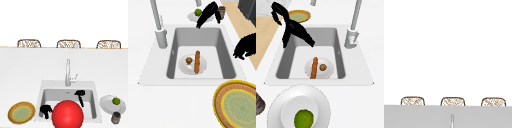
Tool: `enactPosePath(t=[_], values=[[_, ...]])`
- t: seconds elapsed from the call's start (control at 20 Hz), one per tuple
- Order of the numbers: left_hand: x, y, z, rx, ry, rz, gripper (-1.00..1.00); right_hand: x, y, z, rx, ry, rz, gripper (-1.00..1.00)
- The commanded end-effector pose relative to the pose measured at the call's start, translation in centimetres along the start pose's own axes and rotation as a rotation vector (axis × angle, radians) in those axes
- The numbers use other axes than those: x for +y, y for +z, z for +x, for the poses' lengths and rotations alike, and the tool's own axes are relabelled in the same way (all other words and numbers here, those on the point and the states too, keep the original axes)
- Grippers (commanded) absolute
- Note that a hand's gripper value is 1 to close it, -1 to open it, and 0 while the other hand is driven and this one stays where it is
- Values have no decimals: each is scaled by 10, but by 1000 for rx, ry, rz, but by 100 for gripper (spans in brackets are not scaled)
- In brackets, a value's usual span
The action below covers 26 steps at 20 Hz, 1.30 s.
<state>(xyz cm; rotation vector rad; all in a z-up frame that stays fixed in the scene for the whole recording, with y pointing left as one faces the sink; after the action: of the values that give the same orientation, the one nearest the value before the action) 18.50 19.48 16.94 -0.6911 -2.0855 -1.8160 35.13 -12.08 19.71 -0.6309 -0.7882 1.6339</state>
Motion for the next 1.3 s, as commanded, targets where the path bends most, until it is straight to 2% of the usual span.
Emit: enactPosePath(t=[0.0, 0.05, 0.15, 0.2, 0.3, 0.4, 0.45, 0.5, 0.6, 0.75, 1.25], values=[[0, 0, 0, 0, 0, 0, 0, 10, -8, 0, -108, -1, -74, -100], [0, 0, 0, 0, 0, 0, 0, 11, -17, -1, -105, 58, -58, -100], [0, 0, 0, 0, 0, 0, 0, 15, -17, -1, -135, 57, -17, -100], [0, 0, 0, 0, 0, 0, 0, 8, -17, 6, -88, 18, 11, -100], [0, 0, 0, 0, 0, 0, 0, 14, -19, 9, -89, -4, 2, -100], [0, 0, 0, 0, 0, 0, 0, 37, -20, 16, -93, -47, -71, -100], [0, 0, 0, 0, 0, 0, 0, 39, -26, 16, -86, -64, -90, -100], [0, 0, 0, 0, 0, 0, 0, 38, -37, 15, -67, -96, -72, -100], [0, 0, 0, 0, 0, 0, 0, 45, -50, 11, -39, -122, -72, -100], [0, 0, 0, 0, 0, 0, 0, 57, -65, 12, -38, -138, -76, -100], [0, 0, 0, 0, 0, 0, 0, 99, -103, 10, 42, -185, -89, -100]])
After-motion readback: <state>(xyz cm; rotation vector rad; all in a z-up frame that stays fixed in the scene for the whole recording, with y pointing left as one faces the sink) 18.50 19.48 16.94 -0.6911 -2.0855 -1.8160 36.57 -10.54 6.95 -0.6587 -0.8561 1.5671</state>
